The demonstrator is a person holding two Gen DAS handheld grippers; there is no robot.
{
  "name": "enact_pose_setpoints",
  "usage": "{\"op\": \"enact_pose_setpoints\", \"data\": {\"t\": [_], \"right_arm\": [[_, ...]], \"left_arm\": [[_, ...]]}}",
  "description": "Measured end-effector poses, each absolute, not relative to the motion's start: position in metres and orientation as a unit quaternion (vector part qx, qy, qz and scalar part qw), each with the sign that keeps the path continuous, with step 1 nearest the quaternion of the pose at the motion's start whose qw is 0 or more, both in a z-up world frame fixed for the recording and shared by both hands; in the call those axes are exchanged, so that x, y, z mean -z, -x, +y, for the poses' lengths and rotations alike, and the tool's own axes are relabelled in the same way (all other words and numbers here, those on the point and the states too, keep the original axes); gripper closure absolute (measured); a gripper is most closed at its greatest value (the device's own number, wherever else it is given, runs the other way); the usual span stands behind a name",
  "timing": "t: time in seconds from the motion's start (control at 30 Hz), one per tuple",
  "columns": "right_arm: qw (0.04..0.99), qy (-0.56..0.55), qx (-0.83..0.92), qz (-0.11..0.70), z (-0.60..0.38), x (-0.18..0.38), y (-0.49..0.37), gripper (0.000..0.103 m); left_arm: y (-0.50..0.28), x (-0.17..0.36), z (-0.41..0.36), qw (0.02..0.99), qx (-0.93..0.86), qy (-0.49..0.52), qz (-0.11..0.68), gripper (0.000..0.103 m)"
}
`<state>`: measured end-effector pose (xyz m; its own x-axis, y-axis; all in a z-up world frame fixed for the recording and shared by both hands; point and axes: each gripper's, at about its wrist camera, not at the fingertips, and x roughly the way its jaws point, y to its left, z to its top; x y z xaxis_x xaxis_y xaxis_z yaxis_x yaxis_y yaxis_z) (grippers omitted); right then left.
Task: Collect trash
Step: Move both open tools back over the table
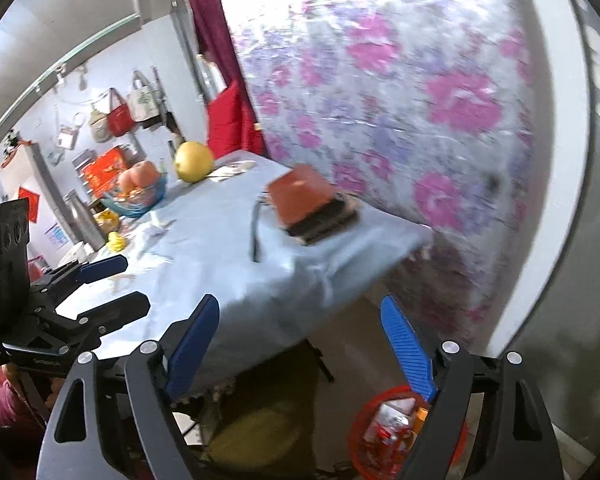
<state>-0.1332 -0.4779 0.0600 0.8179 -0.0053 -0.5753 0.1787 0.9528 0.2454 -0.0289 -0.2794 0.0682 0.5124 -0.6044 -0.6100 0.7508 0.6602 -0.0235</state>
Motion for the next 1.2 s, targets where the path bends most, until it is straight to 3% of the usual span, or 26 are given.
{"op": "enact_pose_setpoints", "data": {"t": [0.47, 0.97, 1.2], "right_arm": [[0.946, -0.103, -0.049, 0.305, -0.366, -0.077, 0.054, 0.015], [0.919, -0.102, -0.125, 0.359, -0.278, -0.051, -0.063, 0.014], [0.912, -0.113, -0.138, 0.370, -0.262, -0.041, -0.100, 0.014]], "left_arm": [[-0.010, -0.072, -0.165, 0.912, 0.276, -0.123, 0.276, 0.007], [-0.103, -0.046, -0.074, 0.919, 0.186, -0.094, 0.335, 0.007], [-0.164, -0.035, -0.021, 0.924, 0.123, -0.035, 0.360, 0.007]]}}
